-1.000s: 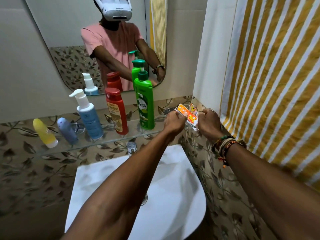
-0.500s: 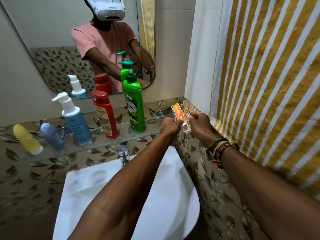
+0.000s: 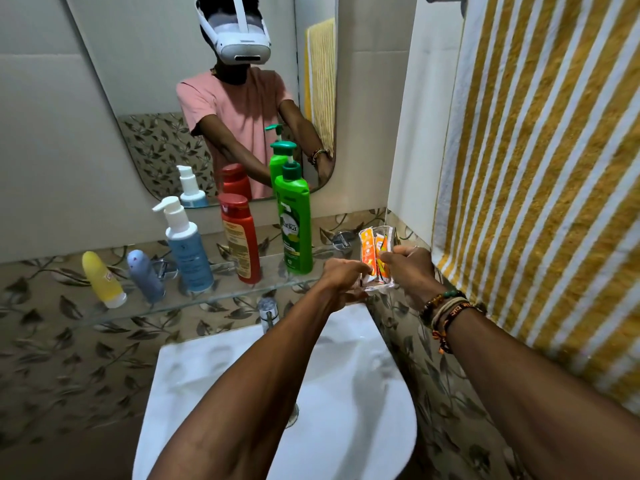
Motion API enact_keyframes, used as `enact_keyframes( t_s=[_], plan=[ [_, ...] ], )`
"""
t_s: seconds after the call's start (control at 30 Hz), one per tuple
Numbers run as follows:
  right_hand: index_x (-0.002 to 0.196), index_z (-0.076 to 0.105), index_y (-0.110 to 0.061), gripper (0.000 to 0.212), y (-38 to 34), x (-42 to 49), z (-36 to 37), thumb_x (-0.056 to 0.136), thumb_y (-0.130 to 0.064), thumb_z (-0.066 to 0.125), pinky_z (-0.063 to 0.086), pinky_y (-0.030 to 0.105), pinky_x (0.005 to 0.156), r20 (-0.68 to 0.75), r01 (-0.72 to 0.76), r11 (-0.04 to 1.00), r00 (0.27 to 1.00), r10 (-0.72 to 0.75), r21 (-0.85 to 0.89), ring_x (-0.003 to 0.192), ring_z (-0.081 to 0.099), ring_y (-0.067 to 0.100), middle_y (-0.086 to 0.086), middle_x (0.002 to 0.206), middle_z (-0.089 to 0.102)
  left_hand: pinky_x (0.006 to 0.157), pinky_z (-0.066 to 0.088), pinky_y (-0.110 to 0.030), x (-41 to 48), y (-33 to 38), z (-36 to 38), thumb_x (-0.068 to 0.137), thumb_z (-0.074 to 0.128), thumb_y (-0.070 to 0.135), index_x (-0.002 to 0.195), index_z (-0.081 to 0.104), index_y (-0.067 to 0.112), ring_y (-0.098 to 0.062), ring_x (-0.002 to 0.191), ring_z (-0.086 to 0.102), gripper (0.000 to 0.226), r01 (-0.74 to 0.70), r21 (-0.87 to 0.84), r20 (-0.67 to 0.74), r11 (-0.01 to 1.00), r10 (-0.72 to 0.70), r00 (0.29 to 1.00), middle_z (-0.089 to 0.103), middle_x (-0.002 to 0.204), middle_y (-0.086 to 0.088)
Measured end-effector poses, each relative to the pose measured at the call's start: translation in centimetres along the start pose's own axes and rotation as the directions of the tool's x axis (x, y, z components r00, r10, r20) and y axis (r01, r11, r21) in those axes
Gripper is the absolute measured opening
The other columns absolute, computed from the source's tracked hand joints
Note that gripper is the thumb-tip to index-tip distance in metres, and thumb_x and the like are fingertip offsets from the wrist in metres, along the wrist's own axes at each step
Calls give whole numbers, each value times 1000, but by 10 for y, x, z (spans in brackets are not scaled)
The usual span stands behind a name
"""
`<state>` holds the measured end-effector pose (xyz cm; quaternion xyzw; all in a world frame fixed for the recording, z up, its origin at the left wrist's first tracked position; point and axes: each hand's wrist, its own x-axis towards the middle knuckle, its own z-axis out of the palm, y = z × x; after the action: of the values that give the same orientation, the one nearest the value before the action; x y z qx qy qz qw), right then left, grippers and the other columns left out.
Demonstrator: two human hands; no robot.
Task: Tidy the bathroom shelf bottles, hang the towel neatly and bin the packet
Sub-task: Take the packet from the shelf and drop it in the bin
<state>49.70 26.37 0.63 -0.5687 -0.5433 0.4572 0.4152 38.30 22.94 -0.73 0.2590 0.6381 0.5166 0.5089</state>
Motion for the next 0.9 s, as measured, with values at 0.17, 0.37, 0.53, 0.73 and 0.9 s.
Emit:
enact_keyframes(
  t_s=[0.17,0.37,0.53,0.73,0.9],
  plan=[
    [100,69,-3,29,2,-21,6,78,-19,79,61,42,75,58,-59,998,997,58,15,81,72,28,14,93,73,55,57,-30,-19,-4,-21,78,70,1,102,69,-6,-18,54,64,24,22,64,50,998,-25,998,65,73,-8],
    [110,64,6,37,0,-65,14,77,-4,79,57,31,54,98,-93,991,992,84,92,78,71,31,22,99,71,68,59,-35,-49,-13,-55,81,70,4,104,70,-4,-13,51,61,23,1,127,120,992,-17,993,68,71,-7],
    [102,66,0,29,3,-103,23,79,-14,79,60,35,64,113,-119,986,988,106,117,79,71,29,17,94,72,72,58,-35,-78,-25,-84,81,69,0,105,70,-4,-12,49,62,24,2,150,147,989,-24,989,70,75,-8],
    [71,68,-7,19,2,-144,40,77,-23,76,46,26,49,23,-127,981,992,125,145,51,57,17,6,65,67,67,57,-33,-105,-35,-122,85,66,-3,114,65,-4,-21,69,66,29,-1,137,180,991,-24,983,74,95,-15],
    [77,69,-7,7,9,-190,52,81,-10,74,50,26,53,77,-78,993,994,71,92,56,60,16,8,70,70,59,57,-29,-133,-53,-155,82,69,-8,115,60,4,-23,74,72,36,7,94,184,996,-24,983,74,100,-18]
  ],
)
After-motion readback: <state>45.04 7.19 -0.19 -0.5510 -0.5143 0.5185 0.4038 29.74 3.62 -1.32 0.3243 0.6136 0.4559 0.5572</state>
